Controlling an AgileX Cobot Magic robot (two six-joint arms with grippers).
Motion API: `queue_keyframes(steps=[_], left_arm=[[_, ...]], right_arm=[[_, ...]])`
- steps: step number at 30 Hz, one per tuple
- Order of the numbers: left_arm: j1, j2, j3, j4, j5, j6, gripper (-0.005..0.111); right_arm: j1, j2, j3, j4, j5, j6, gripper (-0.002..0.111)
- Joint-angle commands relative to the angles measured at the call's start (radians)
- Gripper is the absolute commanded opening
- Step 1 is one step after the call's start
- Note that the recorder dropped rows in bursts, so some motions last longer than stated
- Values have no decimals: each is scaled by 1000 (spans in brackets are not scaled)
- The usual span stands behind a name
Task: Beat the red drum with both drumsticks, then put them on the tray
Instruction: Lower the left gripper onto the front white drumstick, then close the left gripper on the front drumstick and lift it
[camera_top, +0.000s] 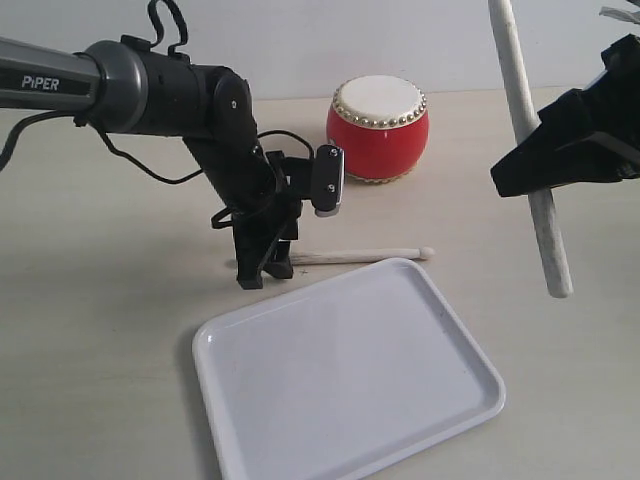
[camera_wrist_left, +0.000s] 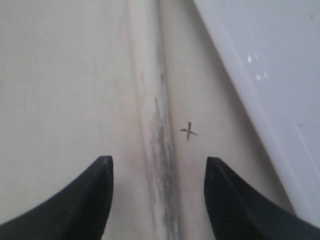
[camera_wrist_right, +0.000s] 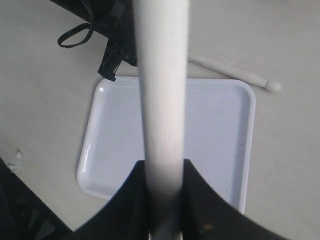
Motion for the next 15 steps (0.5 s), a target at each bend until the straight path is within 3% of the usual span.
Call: queue_keyframes(steps=[1, 7, 15], left_arm=[[1, 19, -8, -6, -7, 3, 53], [1, 26, -8, -6, -7, 3, 48], [1, 22, -8, -5, 48, 3, 7]], right_arm=[[-5, -5, -1, 9, -1, -15, 0], [-5, -5, -1, 9, -3, -15, 0], [-5, -5, -1, 7, -6, -15, 0]])
